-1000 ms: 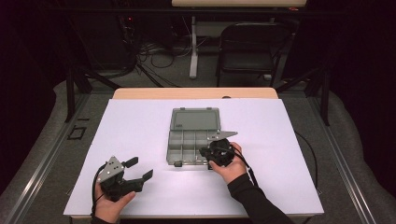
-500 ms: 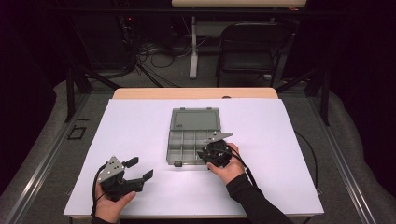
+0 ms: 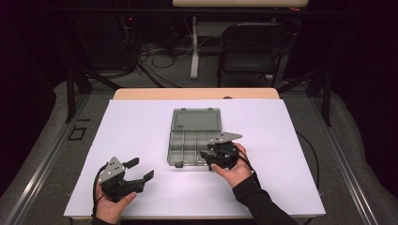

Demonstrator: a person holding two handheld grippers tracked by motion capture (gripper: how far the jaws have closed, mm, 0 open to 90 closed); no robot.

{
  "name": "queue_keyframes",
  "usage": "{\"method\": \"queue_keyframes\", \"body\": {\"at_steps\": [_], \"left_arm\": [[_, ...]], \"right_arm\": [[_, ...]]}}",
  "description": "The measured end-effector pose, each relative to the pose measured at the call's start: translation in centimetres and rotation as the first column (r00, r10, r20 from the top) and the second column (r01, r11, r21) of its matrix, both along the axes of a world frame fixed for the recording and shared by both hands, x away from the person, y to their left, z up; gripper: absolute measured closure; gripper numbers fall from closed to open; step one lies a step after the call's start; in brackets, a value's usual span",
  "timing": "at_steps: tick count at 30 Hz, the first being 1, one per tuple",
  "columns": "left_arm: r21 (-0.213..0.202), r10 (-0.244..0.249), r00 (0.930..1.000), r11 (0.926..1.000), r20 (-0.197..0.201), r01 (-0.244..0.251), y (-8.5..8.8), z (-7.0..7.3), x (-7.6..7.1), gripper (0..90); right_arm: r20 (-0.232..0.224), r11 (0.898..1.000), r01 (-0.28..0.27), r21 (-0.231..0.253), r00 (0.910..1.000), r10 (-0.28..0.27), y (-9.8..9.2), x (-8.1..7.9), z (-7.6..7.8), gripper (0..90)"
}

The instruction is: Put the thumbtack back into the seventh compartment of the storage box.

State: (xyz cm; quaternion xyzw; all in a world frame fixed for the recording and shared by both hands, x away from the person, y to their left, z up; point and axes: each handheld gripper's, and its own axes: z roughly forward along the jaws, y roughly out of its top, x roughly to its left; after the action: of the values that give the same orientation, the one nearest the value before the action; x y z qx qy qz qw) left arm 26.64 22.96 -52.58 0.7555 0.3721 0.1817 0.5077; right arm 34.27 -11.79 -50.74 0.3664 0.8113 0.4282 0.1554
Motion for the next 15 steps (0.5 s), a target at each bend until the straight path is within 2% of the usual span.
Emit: {"method": "queue_keyframes", "body": {"at_steps": [9, 15], "left_arm": [[0.001, 0.001, 1.0000, 1.0000, 0.001, -0.001, 0.0, 0.0, 0.0, 23.0], [-0.001, 0.003, 1.0000, 1.0000, 0.004, -0.003, 0.1, 0.1, -0.1, 23.1]], "right_arm": [[0.064, 0.999, -0.024, 0.035, 0.9977, 0.022, -1.1, -2.3, 1.6, 46.1], [0.100, 0.998, -0.039, 0.048, 0.9943, 0.034, -2.3, -4.1, 1.8, 42.5]]}}
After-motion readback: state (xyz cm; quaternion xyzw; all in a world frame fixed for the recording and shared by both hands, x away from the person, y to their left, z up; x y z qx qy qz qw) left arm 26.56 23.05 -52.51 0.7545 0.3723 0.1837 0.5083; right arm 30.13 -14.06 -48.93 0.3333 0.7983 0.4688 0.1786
